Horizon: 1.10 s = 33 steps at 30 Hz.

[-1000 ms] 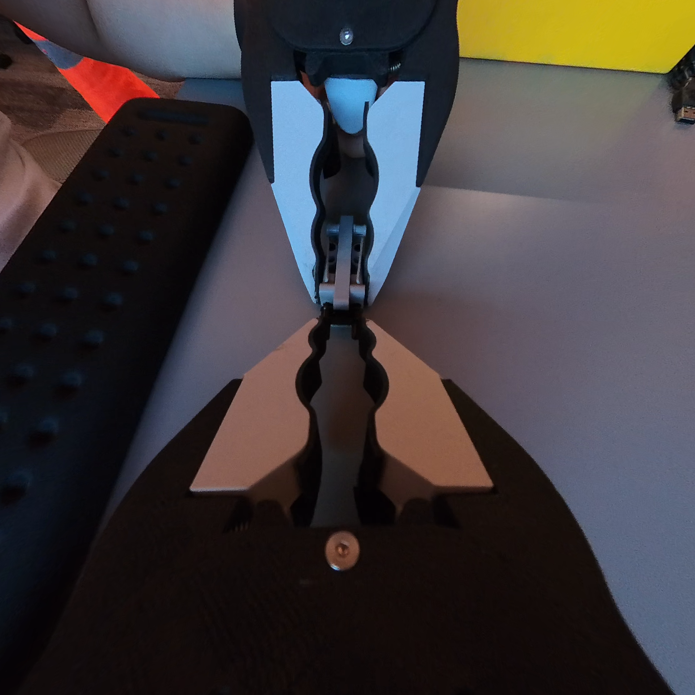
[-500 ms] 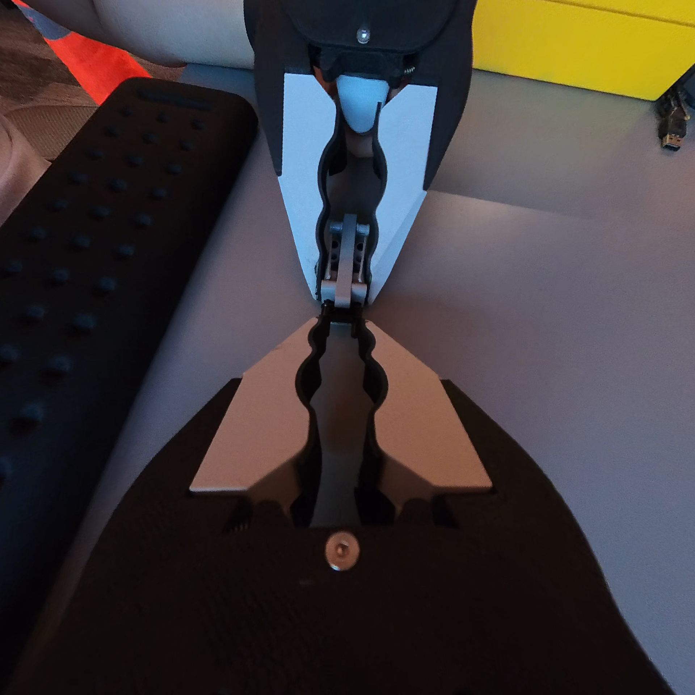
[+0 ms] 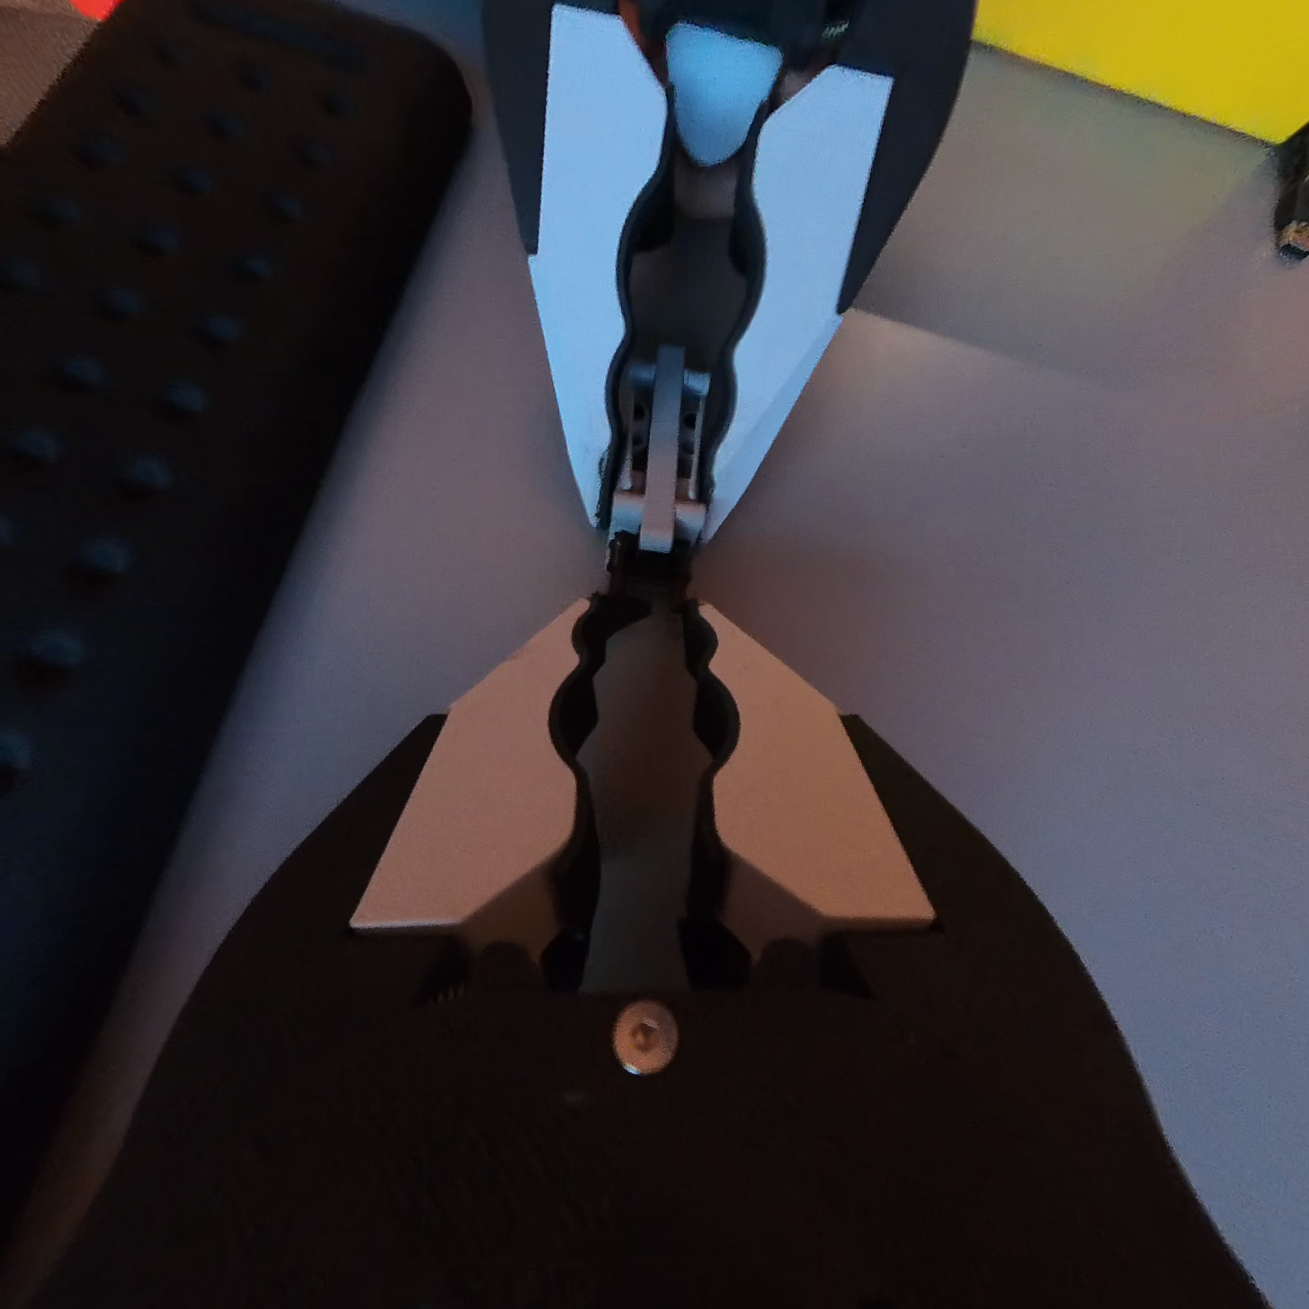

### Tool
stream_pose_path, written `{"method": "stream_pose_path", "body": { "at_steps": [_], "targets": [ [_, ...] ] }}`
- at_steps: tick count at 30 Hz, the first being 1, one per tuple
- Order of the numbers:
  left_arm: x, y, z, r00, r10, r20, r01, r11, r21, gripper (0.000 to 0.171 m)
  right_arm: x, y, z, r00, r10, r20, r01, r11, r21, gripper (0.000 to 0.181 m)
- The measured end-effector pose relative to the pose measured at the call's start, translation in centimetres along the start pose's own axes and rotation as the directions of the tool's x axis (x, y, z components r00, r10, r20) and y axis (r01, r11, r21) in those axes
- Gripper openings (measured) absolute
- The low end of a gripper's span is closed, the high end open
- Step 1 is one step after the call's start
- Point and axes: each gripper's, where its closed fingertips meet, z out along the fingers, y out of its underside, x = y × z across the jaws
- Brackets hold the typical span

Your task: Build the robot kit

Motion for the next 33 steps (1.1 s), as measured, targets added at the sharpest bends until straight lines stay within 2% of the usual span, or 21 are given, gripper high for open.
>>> {"method": "stream_pose_path", "body": {
  "at_steps": [4, 10, 16, 22, 27, 30, 33],
  "targets": [
    [0.0, 0.0, 0.0, 1.000, -0.005, -0.003, 0.005, 1.000, -0.001, 0.024, 0.2, -0.3, -0.1, 1.000, -0.017, -0.023, 0.017, 1.000, 0.003, 0.019],
    [0.0, 0.0, 0.0, 1.000, -0.007, -0.004, 0.007, 1.000, 0.000, 0.023, 0.2, -0.2, 0.1, 0.999, -0.020, -0.024, 0.019, 0.998, -0.059, 0.020],
    [0.1, -0.1, 0.1, 1.000, -0.006, -0.007, 0.006, 1.000, 0.000, 0.024, 0.6, -0.1, -0.2, 0.997, 0.063, -0.033, -0.066, 0.995, -0.074, 0.036],
    [0.1, -0.1, 0.1, 1.000, -0.006, -0.007, 0.006, 1.000, 0.000, 0.023, 0.1, -1.0, -1.2, 0.991, 0.134, 0.021, -0.135, 0.991, 0.014, 0.044],
    [0.1, -0.1, 0.1, 1.000, -0.007, -0.007, 0.007, 1.000, 0.000, 0.024, 0.2, -0.6, -0.4, 0.992, 0.123, 0.013, -0.122, 0.992, -0.036, 0.041],
    [0.0, -0.1, 0.1, 1.000, -0.006, -0.004, 0.006, 1.000, -0.001, 0.024, 0.0, -0.7, 0.0, 0.992, 0.119, 0.036, -0.117, 0.991, -0.071, 0.022],
    [0.0, -0.1, 0.1, 1.000, -0.008, -0.003, 0.008, 1.000, -0.001, 0.024, 0.0, -0.5, 0.1, 0.992, 0.123, 0.025, -0.119, 0.987, -0.110, 0.022]
  ]
}}
